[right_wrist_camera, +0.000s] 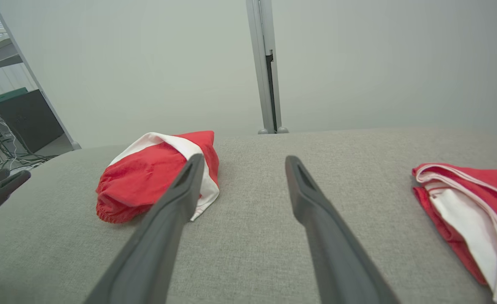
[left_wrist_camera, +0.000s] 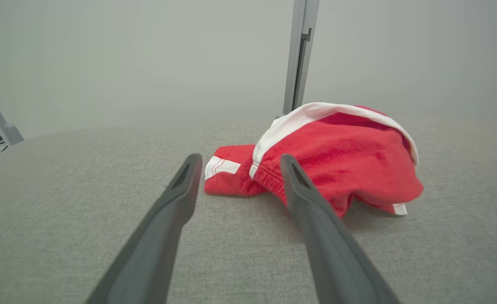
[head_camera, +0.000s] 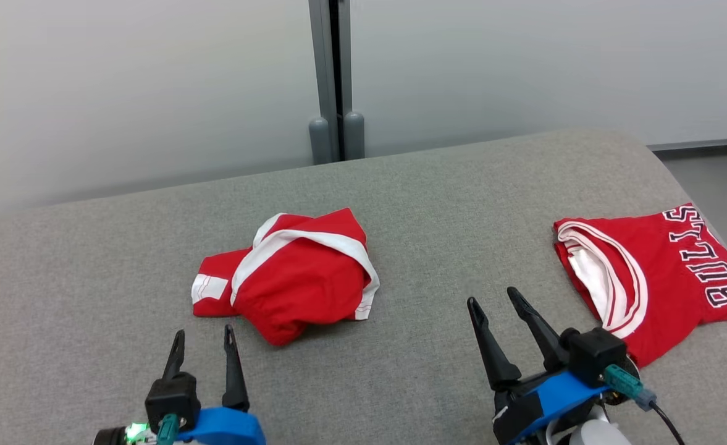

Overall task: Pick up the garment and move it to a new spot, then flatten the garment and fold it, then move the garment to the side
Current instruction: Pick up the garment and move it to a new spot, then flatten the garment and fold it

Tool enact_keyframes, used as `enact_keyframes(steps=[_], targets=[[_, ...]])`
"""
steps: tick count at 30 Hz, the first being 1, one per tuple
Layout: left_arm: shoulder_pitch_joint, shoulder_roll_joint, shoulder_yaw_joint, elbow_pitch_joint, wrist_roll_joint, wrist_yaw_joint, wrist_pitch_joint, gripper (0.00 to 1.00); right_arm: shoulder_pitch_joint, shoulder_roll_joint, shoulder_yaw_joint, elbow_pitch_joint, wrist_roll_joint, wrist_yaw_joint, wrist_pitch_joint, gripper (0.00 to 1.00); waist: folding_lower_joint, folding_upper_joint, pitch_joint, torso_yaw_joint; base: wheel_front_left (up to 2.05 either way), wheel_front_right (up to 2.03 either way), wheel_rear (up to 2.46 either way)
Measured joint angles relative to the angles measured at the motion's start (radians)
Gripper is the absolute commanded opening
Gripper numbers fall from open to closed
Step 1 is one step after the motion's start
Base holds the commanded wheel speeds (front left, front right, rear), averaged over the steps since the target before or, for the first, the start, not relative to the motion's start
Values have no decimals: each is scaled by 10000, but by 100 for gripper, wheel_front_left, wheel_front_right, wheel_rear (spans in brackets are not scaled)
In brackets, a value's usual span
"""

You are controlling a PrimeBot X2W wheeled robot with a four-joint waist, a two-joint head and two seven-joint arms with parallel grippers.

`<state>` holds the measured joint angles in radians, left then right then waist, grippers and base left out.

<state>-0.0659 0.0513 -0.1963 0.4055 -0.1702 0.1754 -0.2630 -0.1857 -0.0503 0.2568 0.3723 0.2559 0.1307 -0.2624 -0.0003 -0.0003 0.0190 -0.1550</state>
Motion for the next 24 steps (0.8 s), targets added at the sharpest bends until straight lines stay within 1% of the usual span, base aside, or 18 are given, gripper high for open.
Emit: enact_keyframes(steps=[4,7,15,20,24], targets=[[615,-6,430,-332,77,-13,0,100,277,0,-17,73,-23,0,0,100,1,2,-225,131,0,0,0],[883,2,548,-420,-31,-13,0,100,376,0,-12,102,-25,0,0,100,1,2,-270,172,0,0,0],[1081,-8,451,-594,-128,-104,0,100,511,0,-119,159,-88,0,-2,100,2,2,-247,426,0,0,0],[775,-8,-40,-708,-153,-176,0,100,461,0,-65,796,-173,0,0,100,3,3,-95,837,0,0,0],[415,-10,-702,-930,-339,-222,0,100,-88,0,-180,1417,-176,0,-4,100,4,3,141,1423,0,0,0]])
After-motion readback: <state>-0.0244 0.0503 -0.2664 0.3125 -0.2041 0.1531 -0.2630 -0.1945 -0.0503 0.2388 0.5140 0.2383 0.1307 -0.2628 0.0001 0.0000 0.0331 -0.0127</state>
